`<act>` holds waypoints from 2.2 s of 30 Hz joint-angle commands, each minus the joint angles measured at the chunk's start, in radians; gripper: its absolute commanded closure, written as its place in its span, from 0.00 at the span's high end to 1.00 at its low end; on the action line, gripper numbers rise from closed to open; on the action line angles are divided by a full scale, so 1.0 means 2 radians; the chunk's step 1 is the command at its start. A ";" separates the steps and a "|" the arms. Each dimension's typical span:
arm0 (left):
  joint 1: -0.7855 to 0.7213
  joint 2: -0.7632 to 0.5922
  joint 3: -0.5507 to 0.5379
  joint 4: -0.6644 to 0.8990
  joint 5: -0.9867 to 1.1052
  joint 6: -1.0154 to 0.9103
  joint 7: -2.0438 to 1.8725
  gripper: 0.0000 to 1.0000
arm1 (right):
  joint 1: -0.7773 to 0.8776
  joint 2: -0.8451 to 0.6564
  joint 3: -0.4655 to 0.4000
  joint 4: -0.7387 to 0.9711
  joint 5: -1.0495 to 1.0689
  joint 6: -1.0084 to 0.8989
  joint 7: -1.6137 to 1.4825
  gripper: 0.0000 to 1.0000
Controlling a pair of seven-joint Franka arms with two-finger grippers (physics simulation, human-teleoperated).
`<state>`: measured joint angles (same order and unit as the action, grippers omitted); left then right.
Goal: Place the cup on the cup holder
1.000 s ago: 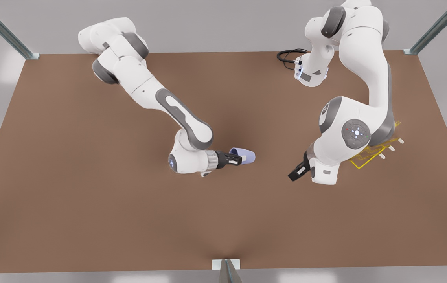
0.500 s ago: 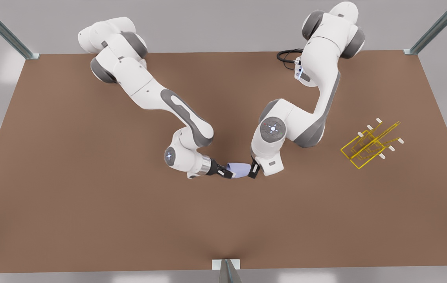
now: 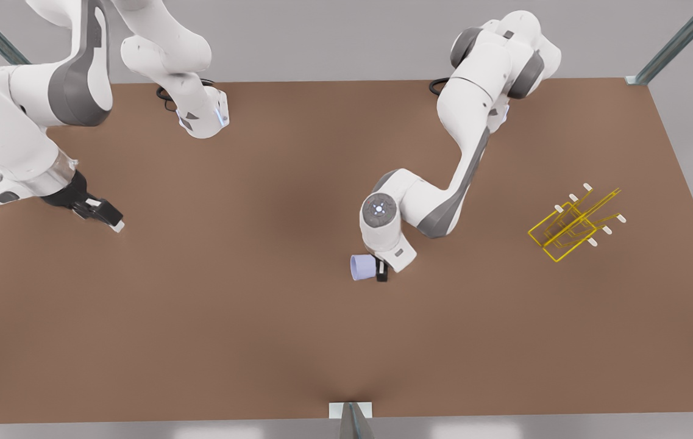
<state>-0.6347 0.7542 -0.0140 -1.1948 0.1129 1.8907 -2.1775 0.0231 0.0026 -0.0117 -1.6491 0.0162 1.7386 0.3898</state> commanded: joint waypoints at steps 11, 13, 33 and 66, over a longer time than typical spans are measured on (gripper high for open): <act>-0.014 0.055 0.002 -0.010 0.021 0.076 -0.189 1.00 | 0.018 0.047 -0.003 0.022 -0.033 -0.016 -0.213 1.00; -0.014 0.060 0.002 -0.012 0.030 0.077 -0.189 1.00 | 0.018 0.047 -0.003 0.021 -0.032 -0.015 -0.213 1.00; -0.014 0.101 0.003 -0.011 0.048 0.103 -0.182 1.00 | 0.019 0.055 -0.003 0.033 -0.032 -0.020 -0.211 1.00; -0.004 0.079 0.000 -0.002 0.029 0.111 -0.167 0.72 | 0.018 0.078 -0.003 0.060 -0.033 -0.017 -0.233 1.00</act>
<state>-0.6467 0.9242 -0.0127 -1.1989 0.1685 2.1535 -2.5288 0.0621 0.1521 -0.0164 -1.5395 -0.0506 1.6993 -0.0378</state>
